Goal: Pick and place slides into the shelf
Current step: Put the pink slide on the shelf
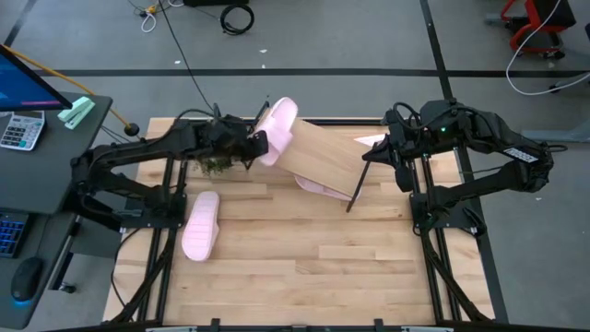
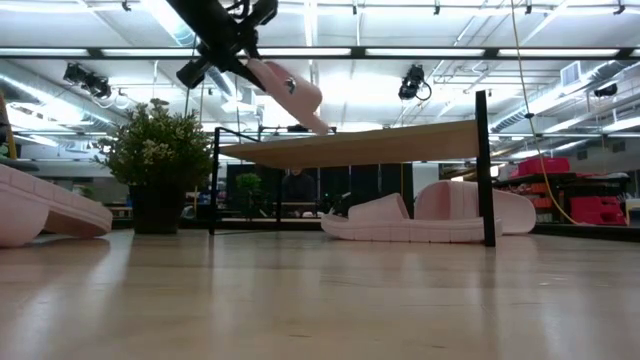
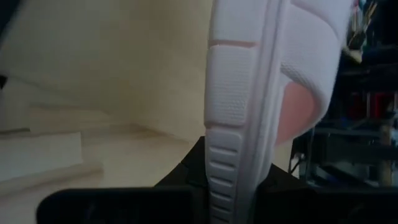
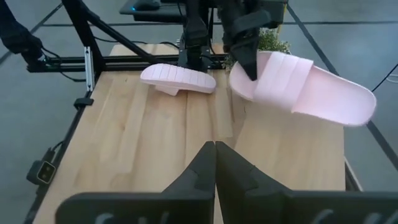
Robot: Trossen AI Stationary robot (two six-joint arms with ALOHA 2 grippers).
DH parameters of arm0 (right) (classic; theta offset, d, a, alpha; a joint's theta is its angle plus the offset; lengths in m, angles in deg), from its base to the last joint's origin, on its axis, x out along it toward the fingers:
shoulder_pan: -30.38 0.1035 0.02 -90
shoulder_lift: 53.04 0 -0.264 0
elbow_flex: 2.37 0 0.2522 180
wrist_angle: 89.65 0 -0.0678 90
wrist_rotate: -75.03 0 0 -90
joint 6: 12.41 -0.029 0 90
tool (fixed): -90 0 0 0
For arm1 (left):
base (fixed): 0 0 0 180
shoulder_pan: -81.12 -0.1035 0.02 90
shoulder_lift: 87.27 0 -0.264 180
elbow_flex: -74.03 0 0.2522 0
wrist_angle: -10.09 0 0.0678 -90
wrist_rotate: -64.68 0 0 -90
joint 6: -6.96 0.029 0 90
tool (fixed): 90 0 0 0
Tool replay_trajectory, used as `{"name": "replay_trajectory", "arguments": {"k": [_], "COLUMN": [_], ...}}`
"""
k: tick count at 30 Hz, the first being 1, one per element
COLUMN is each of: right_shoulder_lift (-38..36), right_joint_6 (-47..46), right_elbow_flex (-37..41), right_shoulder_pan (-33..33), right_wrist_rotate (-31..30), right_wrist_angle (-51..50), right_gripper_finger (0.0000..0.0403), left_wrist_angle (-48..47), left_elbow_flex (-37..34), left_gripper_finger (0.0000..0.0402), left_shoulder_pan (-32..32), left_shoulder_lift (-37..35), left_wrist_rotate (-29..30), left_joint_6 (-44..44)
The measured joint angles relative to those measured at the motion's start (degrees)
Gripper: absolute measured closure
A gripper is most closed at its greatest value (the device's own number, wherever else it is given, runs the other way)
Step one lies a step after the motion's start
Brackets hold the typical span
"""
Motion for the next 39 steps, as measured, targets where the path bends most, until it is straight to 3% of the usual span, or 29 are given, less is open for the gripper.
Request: {"name": "replay_trajectory", "arguments": {"k": [11,23,30,34,39], "right_shoulder_lift": [0.0,0.0,0.0,0.1,0.9], "right_joint_6": [4.5,7.4,8.1,7.9,6.6], "right_elbow_flex": [0.0,0.0,0.0,0.0,0.0], "right_shoulder_pan": [0.0,0.0,0.0,0.0,0.0], "right_wrist_rotate": [0.0,0.0,0.0,0.0,0.0], "right_wrist_angle": [-1.8,-2.9,-2.8,-2.8,-2.7], "right_gripper_finger": [0.0393,0.0393,0.0393,0.0394,0.0394], "left_wrist_angle": [-2.5,-8.7,-4.0,-1.5,18.9], "left_elbow_flex": [0.0,0.0,0.0,-4.6,-14.6], "left_gripper_finger": [0.0360,0.0360,0.0360,0.0360,0.0360], "left_shoulder_pan": [-2.1,6.9,7.8,8.9,9.8], "left_shoulder_lift": [-5.2,-8.5,-6.9,-6.0,-7.2], "left_wrist_rotate": [-5.4,3.8,6.8,6.4,6.4], "left_joint_6": [-8.4,-19.3,-16.4,-18.1,-19.2]}}
